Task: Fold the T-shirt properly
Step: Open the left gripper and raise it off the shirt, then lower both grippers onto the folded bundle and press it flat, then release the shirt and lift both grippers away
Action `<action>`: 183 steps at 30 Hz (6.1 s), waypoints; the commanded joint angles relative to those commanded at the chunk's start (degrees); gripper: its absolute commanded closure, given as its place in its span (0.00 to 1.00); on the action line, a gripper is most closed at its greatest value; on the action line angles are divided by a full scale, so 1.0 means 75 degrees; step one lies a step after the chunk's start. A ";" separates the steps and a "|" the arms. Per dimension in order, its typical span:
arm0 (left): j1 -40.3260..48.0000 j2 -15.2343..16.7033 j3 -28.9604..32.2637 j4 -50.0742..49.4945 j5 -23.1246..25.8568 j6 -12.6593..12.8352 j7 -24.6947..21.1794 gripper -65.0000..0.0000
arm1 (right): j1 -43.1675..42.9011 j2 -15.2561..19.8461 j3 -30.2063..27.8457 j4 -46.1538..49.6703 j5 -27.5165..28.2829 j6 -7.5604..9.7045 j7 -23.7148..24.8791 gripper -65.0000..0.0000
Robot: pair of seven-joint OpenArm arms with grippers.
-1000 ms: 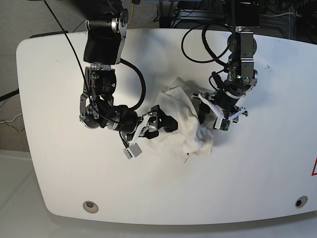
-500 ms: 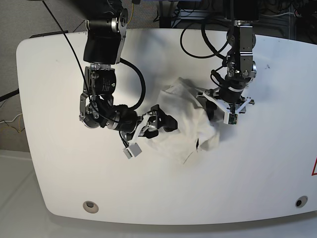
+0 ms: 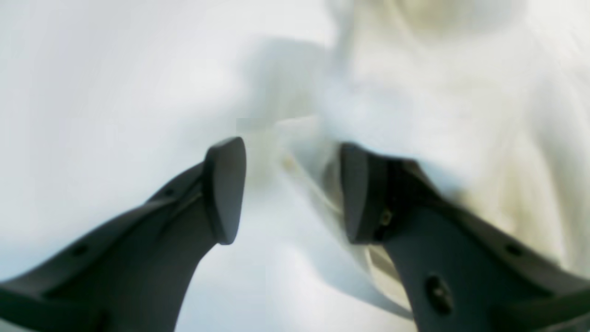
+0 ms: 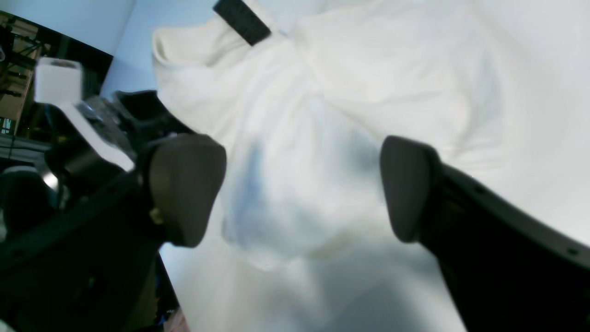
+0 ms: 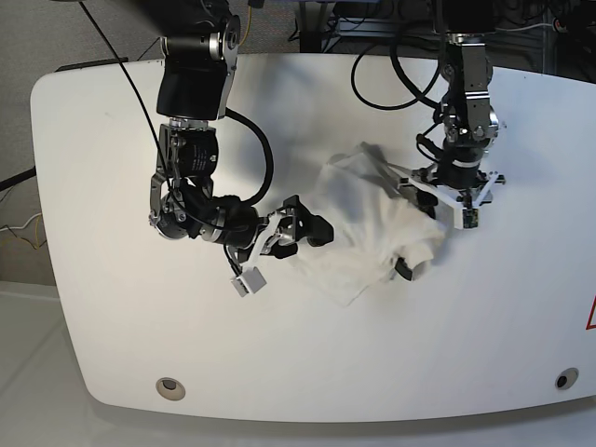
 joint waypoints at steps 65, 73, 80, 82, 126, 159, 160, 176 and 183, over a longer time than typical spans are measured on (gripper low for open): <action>0.0621 -0.0059 0.1875 0.2016 0.0000 0.1465 0.0586 0.71 | 0.0363 0.0117 -0.0973 0.0598 -0.0985 0.0047 0.0000 0.98; 0.0668 -0.0047 0.2379 0.1958 0.0000 0.1805 0.0586 0.93 | 0.0504 0.0094 -0.1078 0.0586 -0.1747 0.0082 0.0305 0.96; 0.0680 -0.0047 0.2450 0.1840 -0.0023 0.1805 0.0574 0.97 | 0.0926 0.0164 -0.1618 -0.0270 -0.1782 0.0082 0.0774 0.96; 0.0680 -0.0047 0.2438 0.1770 -0.0023 0.1805 0.0574 0.97 | 0.1020 0.0164 -0.1747 -0.0527 -0.1782 0.0082 0.0949 0.96; 0.0668 0.0199 0.2473 -0.0270 -0.0059 0.1747 -0.0340 0.97 | 0.2966 0.0176 -0.4126 -0.4712 -0.1969 0.0211 0.4958 0.96; 0.0797 0.0211 0.2649 -0.0375 -0.0047 0.1758 -0.0328 0.97 | 0.2157 -0.0410 -0.4103 -0.4759 -0.5181 0.0223 0.5720 0.96; 0.0809 0.0211 0.2637 -0.0375 -0.0047 0.1758 -0.0328 0.97 | 0.2098 -0.0410 -0.4103 -0.4759 -0.5240 0.0223 0.5720 0.96; 0.0938 0.0129 0.2614 -0.0352 -0.0023 0.1758 -0.0328 0.97 | 0.1582 0.0000 -0.4067 -0.4747 -0.5474 0.0211 0.6001 0.96; 0.1020 -0.0211 0.2614 -0.0352 -0.0047 0.1758 -0.0328 0.97 | 0.1430 0.0270 -0.3974 -0.4712 -0.5462 0.0164 0.5966 0.97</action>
